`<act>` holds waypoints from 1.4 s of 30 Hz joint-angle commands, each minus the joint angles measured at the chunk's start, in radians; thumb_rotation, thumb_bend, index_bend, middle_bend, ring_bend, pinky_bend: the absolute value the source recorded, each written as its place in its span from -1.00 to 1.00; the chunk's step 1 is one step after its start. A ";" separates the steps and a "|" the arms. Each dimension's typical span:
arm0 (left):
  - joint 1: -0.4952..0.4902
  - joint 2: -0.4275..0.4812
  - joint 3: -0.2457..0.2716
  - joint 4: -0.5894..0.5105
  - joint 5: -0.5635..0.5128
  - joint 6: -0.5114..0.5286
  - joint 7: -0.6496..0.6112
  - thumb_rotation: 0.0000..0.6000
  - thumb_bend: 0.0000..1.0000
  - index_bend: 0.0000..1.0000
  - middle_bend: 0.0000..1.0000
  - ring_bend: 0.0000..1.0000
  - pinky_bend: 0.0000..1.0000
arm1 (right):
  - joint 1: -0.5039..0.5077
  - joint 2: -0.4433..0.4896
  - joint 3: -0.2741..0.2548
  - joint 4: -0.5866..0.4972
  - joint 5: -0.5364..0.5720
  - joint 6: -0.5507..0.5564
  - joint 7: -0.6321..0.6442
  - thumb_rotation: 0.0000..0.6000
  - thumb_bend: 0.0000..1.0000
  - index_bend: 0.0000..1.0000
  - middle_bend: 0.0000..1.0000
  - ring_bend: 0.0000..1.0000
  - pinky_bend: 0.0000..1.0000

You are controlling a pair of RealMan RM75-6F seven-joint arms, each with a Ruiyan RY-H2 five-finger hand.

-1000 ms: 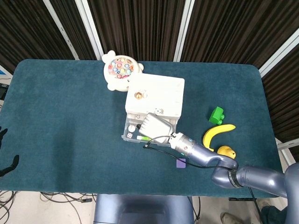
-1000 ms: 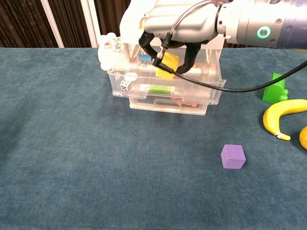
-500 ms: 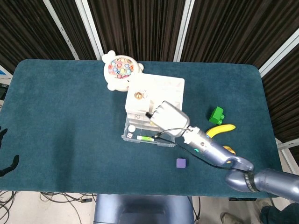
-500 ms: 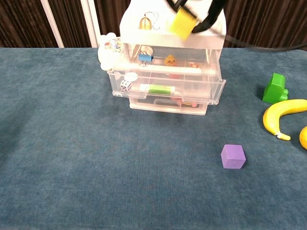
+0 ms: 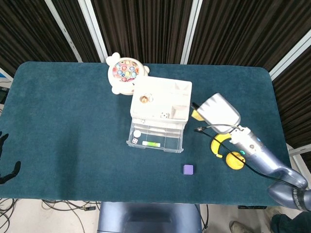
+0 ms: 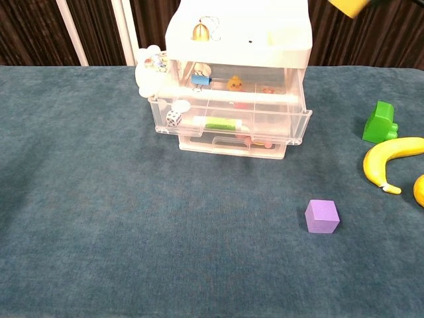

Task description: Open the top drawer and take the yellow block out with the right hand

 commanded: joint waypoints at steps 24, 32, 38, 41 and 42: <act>0.000 0.000 -0.005 -0.001 -0.009 0.000 0.000 1.00 -0.27 -0.91 -1.00 -1.00 -1.00 | -0.149 -0.241 -0.188 0.194 0.004 -0.110 -0.080 1.00 -0.51 0.15 0.94 1.00 1.00; -0.001 0.002 -0.005 -0.003 -0.012 -0.004 0.001 1.00 -0.27 -0.91 -1.00 -1.00 -1.00 | -0.159 -0.338 -0.192 0.241 0.020 -0.127 -0.115 1.00 -0.51 0.17 0.95 1.00 1.00; -0.001 0.003 -0.005 -0.002 -0.014 -0.004 -0.001 1.00 -0.27 -0.91 -1.00 -1.00 -1.00 | -0.156 -0.377 -0.187 0.267 0.035 -0.145 -0.144 1.00 -0.51 0.17 0.95 1.00 1.00; -0.001 0.003 -0.005 -0.003 -0.014 -0.005 -0.001 1.00 -0.27 -0.91 -1.00 -1.00 -1.00 | -0.156 -0.386 -0.187 0.273 0.041 -0.153 -0.151 1.00 -0.51 0.17 0.95 1.00 1.00; -0.001 0.003 -0.005 -0.003 -0.014 -0.005 -0.001 1.00 -0.27 -0.91 -1.00 -1.00 -1.00 | -0.156 -0.390 -0.187 0.276 0.044 -0.154 -0.156 1.00 -0.51 0.17 0.94 1.00 1.00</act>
